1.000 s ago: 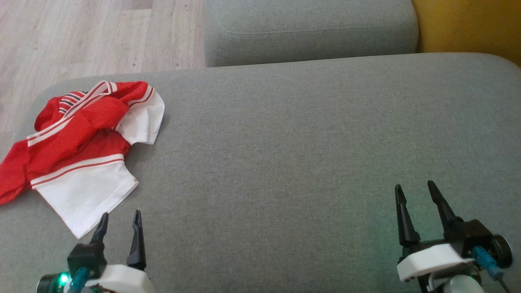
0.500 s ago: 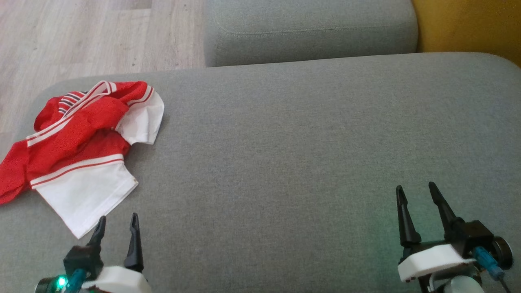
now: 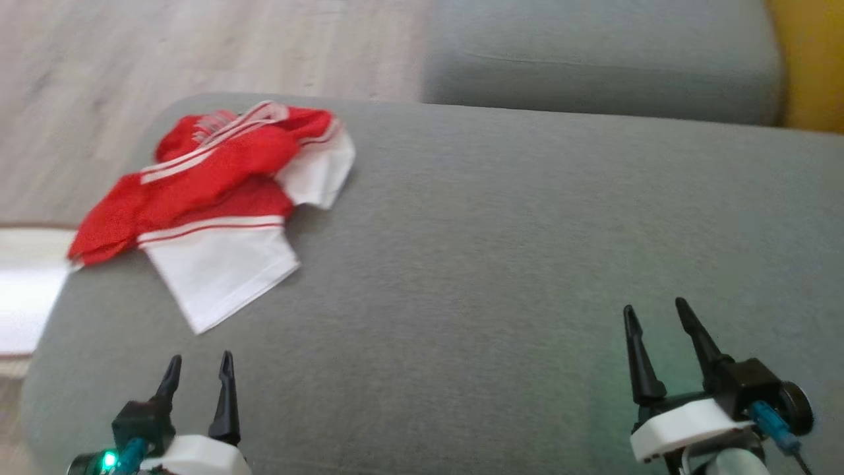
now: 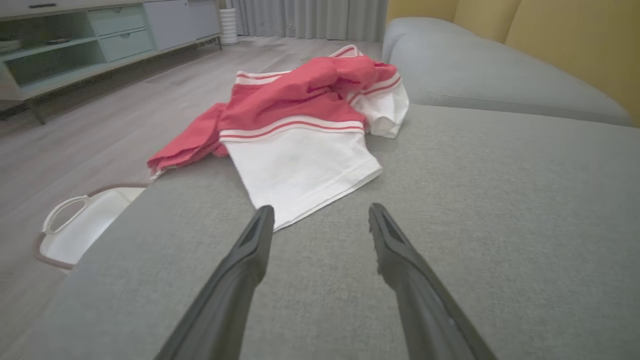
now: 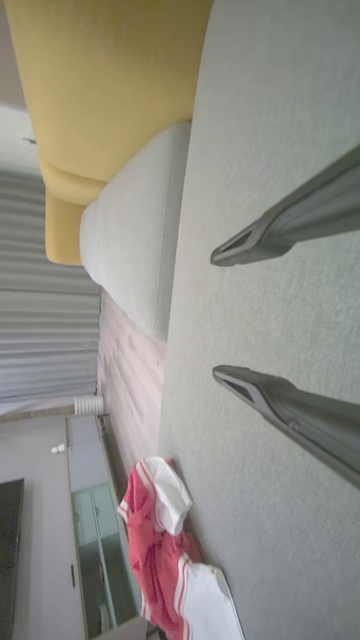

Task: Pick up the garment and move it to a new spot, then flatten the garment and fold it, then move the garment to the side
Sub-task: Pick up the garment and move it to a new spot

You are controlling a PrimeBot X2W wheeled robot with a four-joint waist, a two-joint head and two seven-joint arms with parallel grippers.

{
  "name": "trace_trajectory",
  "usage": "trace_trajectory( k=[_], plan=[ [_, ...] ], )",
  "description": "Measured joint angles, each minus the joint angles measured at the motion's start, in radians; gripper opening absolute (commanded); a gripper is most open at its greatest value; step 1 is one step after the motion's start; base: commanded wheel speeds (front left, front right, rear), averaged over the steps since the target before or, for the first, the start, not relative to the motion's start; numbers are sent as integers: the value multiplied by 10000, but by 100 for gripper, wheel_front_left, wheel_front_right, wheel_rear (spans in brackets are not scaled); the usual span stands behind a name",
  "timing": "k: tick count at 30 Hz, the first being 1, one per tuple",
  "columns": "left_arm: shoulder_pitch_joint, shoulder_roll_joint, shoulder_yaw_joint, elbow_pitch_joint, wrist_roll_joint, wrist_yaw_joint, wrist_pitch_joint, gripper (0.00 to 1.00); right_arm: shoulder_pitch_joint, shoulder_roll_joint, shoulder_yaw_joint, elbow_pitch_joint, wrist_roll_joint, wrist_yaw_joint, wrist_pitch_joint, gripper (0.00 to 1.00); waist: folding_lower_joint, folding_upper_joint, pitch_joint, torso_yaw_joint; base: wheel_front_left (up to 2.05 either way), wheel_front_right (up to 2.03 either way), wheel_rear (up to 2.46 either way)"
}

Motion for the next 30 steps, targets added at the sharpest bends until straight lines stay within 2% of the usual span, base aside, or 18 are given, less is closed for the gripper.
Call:
trace_trajectory(
  k=[5, 9, 14, 19, 23, 26, 30],
  plan=[
    [71, -23, 79, 21, -2, 29, 0, 100, -61, 4, 328, 13, 73, 0, 0, 100, 0, 0, -4, 978, 0, 0, 0],
    [271, -42, 102, -67, -10, 27, 2, 100, -328, 4, 533, 46, 71, 0, 0, 100, 0, 0, 83, 1466, 0, 0, 0],
    [-205, 12, 159, -186, -251, -221, 0, 100, -555, 4, 604, -13, -33, 0, 0, 100, 0, 0, 540, 1362, 0, 0, 0],
    [-2522, 558, 453, -111, -522, -491, 387, 100, -1237, -111, 558, -268, -437, 0, -2, 100, 0, 0, 1453, 1205, 0, 0, 0],
    [-4944, 1114, 414, 303, -545, -755, 1187, 100, -2031, -859, 619, -546, -621, 0, -10, 100, 2, 0, 2481, 1135, 0, 0, 0],
    [-6545, 1325, 224, 1016, -533, -928, 1590, 100, -2357, -1434, 608, -688, -654, 0, -12, 100, 3, 0, 3309, 1116, 0, 0, 0],
    [-8167, 1407, -150, 2752, -541, -1101, 2052, 100, -2366, -1881, 585, -809, -654, 0, -12, 100, 4, -1, 4266, 1127, 0, 0, 0]
  ],
)
